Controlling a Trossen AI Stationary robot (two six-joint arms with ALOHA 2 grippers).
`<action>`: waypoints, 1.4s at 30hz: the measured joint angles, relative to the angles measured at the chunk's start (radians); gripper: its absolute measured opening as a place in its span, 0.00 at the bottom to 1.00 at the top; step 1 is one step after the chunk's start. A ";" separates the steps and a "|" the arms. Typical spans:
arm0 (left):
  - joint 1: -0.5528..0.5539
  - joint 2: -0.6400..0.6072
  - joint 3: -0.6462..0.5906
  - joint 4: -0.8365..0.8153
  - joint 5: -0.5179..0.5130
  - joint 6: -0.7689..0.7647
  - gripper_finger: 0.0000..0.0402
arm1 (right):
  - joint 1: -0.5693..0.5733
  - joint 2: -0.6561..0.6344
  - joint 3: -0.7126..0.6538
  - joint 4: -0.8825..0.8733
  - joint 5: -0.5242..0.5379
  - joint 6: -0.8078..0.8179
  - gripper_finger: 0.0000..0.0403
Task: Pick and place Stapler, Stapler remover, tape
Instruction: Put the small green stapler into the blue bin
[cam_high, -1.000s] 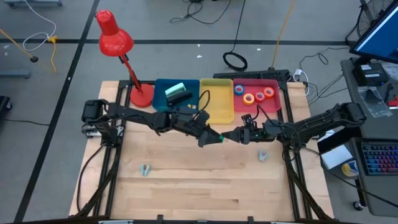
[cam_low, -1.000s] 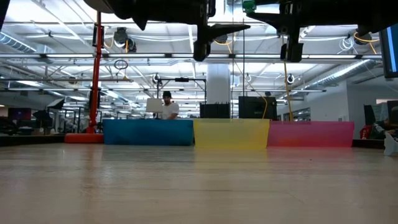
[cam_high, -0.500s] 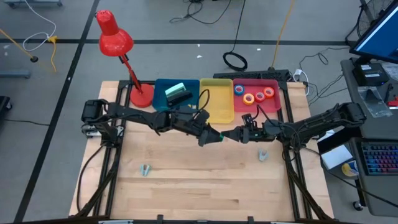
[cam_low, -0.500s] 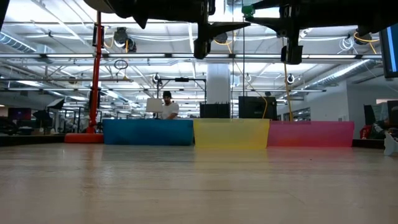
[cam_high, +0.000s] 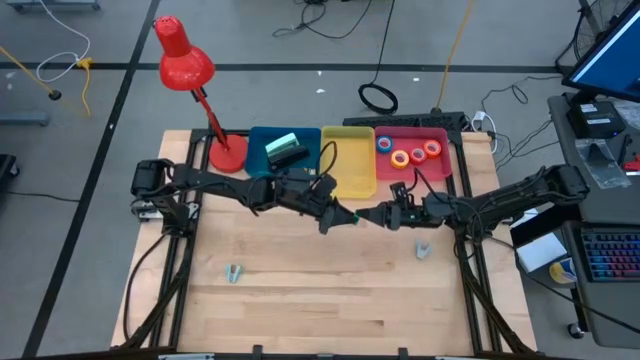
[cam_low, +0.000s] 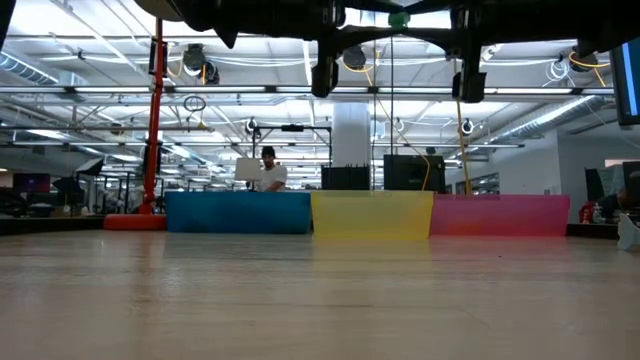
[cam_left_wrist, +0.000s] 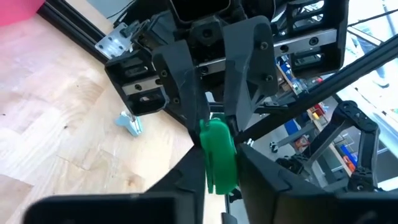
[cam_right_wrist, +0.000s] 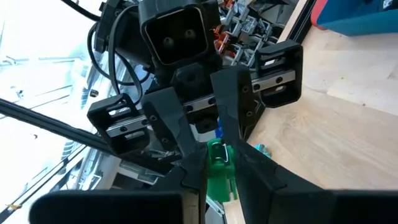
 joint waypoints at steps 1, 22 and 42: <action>0.000 0.000 0.000 0.000 0.001 0.004 0.17 | 0.000 0.000 0.000 0.000 0.000 -0.003 0.13; 0.098 -0.128 0.000 -0.541 0.033 0.134 0.14 | -0.006 0.001 0.000 0.020 -0.002 -0.145 0.42; 0.481 -0.026 0.008 -0.863 -0.310 0.443 0.16 | -0.080 0.000 0.000 0.021 -0.006 -0.162 0.50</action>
